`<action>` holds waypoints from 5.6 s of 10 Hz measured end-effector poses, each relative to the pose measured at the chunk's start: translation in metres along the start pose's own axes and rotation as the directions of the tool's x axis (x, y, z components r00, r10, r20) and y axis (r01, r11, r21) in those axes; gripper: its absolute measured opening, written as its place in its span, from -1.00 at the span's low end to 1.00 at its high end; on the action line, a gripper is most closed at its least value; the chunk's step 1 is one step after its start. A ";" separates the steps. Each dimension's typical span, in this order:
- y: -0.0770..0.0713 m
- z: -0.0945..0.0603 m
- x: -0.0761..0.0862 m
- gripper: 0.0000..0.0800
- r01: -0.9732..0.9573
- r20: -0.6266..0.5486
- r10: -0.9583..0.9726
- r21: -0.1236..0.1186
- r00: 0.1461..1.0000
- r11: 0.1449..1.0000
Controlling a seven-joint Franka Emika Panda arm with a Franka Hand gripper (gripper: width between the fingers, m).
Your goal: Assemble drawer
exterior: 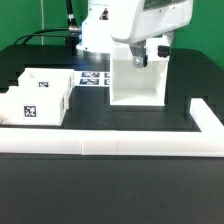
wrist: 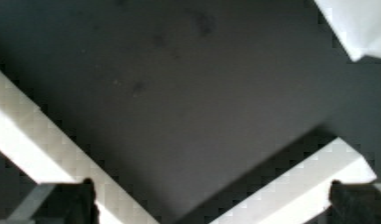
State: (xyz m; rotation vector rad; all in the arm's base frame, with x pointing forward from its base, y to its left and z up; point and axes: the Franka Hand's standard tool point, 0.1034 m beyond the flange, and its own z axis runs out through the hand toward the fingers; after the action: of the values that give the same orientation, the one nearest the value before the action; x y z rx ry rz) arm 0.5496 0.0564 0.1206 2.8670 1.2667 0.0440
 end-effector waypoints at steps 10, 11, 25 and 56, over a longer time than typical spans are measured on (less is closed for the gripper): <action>-0.078 -0.014 -0.037 0.62 -0.496 -0.016 0.496 -0.019 0.868 0.868; -0.086 -0.010 -0.038 0.62 -0.532 -0.007 0.532 -0.013 0.847 0.847; -0.130 0.022 -0.064 0.29 -0.754 0.019 0.754 0.034 0.656 0.656; 0.000 0.015 0.063 -0.90 -0.977 -0.095 0.992 0.186 0.089 0.105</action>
Offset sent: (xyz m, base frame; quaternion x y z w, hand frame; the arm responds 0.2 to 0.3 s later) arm -0.0521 0.0188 0.0155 0.0303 -0.0103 0.1679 0.9853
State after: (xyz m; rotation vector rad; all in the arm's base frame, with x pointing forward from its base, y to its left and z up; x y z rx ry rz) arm 0.5923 0.1033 0.1067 3.1234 -1.0344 0.2892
